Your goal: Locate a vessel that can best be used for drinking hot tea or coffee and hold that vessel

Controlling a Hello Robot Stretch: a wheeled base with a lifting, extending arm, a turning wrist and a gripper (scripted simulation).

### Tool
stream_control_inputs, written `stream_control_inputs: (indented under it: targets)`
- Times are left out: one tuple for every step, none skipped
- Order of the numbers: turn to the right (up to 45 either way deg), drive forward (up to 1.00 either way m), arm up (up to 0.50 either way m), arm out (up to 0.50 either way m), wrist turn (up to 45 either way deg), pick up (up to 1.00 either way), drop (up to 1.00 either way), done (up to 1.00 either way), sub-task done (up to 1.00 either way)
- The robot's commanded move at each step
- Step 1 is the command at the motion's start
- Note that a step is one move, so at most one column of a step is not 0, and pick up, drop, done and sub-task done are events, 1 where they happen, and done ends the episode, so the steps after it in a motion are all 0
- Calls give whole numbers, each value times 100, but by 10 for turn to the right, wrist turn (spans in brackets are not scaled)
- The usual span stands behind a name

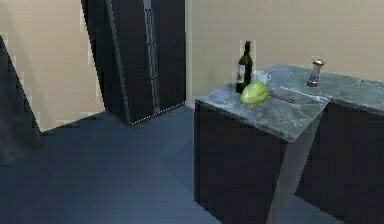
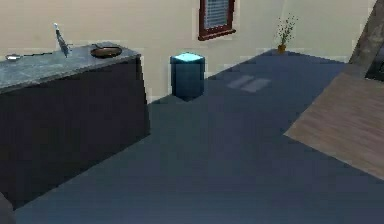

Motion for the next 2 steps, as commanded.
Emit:
stream_control_inputs:
  targets:
    - [-30, 0, 0, 0, 0, 0, 0, 0, 0]
    - [0, 45, 0, 0, 0, 0, 0, 0, 0]
